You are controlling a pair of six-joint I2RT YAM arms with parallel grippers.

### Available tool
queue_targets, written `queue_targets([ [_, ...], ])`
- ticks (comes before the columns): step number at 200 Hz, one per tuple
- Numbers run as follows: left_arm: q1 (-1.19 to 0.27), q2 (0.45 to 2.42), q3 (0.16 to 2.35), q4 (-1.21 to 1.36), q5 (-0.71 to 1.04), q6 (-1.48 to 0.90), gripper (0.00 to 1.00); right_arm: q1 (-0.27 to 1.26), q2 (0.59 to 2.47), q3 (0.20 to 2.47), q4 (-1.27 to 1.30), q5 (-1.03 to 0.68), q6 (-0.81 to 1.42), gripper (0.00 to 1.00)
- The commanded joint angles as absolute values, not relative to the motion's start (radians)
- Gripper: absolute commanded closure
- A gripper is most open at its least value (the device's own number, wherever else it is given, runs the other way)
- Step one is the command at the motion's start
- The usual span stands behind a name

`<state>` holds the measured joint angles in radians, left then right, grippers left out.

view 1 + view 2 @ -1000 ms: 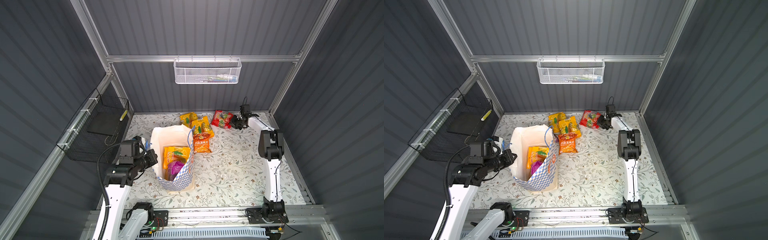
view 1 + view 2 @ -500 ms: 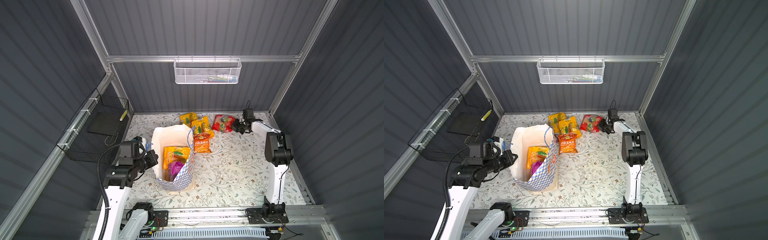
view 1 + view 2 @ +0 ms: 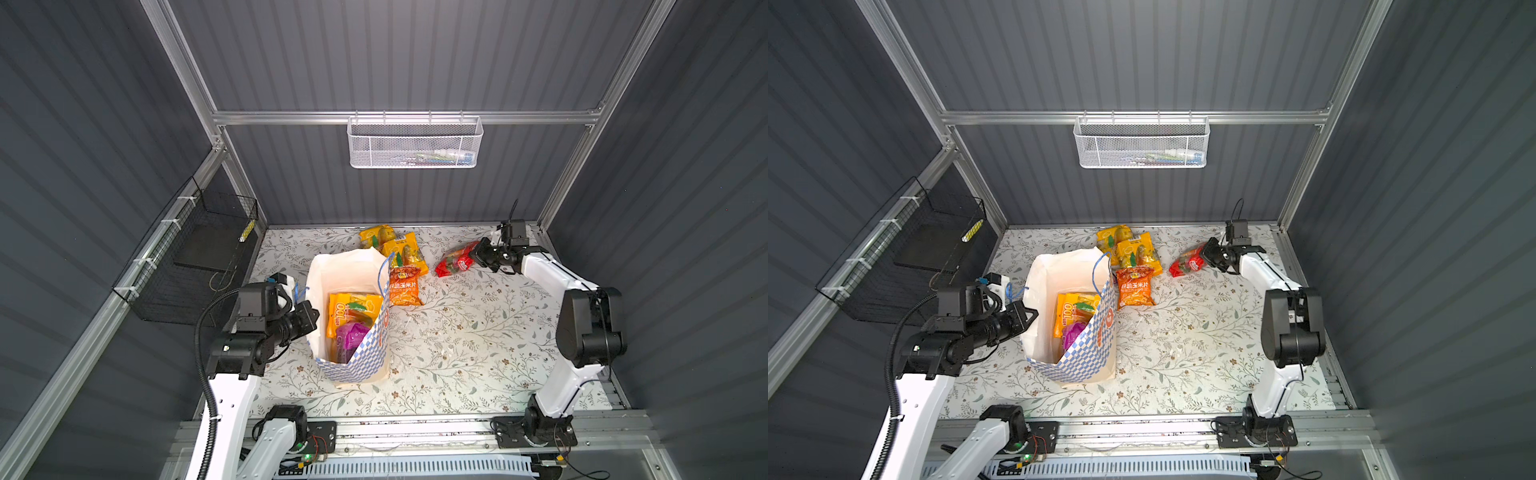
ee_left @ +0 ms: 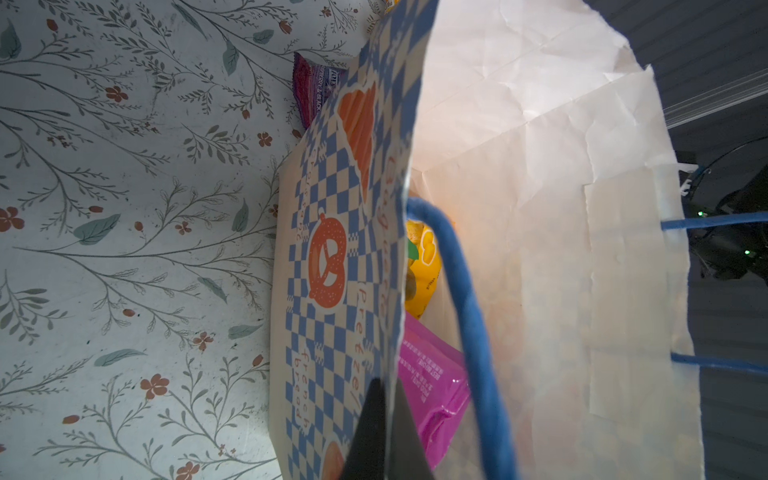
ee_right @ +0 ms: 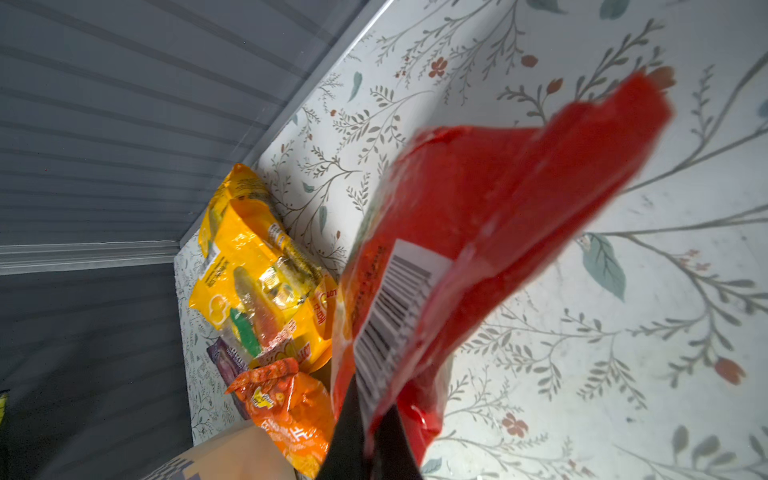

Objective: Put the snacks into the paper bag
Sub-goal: 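Carry the red candy bag with the right gripper over the paper bag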

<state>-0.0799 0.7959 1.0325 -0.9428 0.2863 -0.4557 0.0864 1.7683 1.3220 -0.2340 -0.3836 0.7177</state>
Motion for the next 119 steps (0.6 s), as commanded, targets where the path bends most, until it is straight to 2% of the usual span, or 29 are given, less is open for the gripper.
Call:
queue_targets([
  [1, -0.083, 0.781, 1.074, -0.939, 0.322, -0.46, 1.0, 0.103, 1.652, 1.305, -0.182, -0.411, 0.702, 1.0],
  [63, -0.083, 0.775, 1.065, -0.947, 0.317, -0.453, 1.0, 0.181, 1.353, 1.274, -0.275, -0.347, 0.646, 1.0],
  [119, -0.083, 0.769, 1.057, -0.942, 0.322, -0.454, 1.0, 0.368, 1.185, 1.423, -0.383, -0.225, 0.583, 1.0],
])
